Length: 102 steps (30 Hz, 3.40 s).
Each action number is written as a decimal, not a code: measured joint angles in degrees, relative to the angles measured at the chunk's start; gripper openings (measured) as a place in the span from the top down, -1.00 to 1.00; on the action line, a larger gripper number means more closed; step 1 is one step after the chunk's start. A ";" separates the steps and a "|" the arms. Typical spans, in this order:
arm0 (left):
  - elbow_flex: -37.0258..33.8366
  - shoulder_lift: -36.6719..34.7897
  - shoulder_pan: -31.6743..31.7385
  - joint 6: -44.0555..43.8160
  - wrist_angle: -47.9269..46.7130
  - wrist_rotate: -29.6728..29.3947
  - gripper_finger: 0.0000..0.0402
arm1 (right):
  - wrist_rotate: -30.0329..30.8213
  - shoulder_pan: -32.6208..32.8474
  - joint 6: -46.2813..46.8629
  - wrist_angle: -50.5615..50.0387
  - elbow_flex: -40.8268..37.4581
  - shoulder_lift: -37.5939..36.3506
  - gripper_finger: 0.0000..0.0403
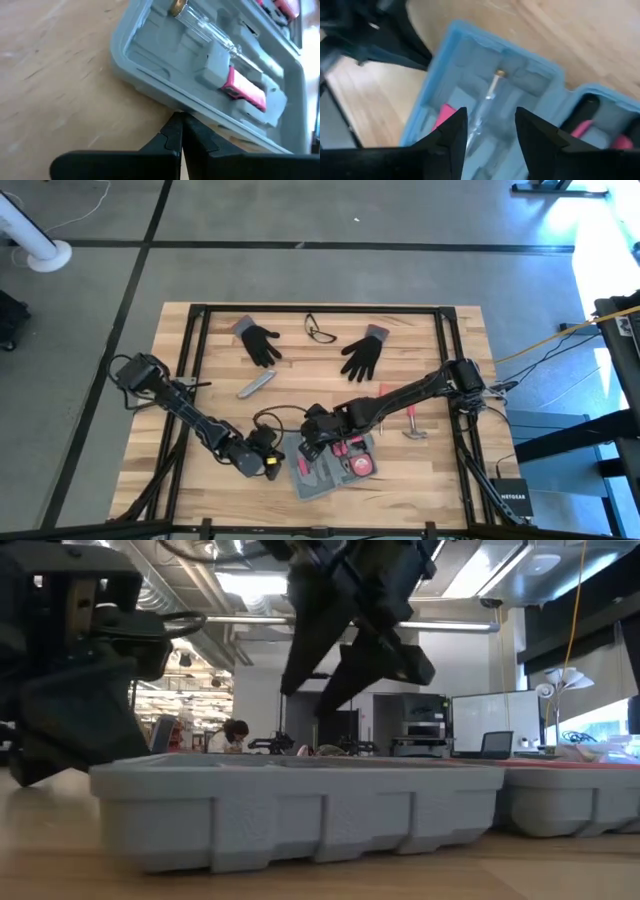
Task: Prefit tool cases
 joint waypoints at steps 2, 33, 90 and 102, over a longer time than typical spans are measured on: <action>0.88 0.25 1.03 1.55 -0.21 0.19 1.00 | 0.60 0.71 0.46 -0.48 0.00 0.14 0.21; 3.40 1.25 1.86 1.84 0.83 1.93 1.00 | 5.10 4.54 12.20 -3.99 -0.02 5.70 0.21; 10.79 -10.16 18.39 43.79 -21.44 13.07 1.00 | 2.91 12.46 26.91 -39.35 -6.52 -10.23 1.00; 11.10 -9.41 31.35 56.23 -27.56 13.34 1.00 | 1.38 18.56 47.87 -34.89 -14.14 -10.27 1.00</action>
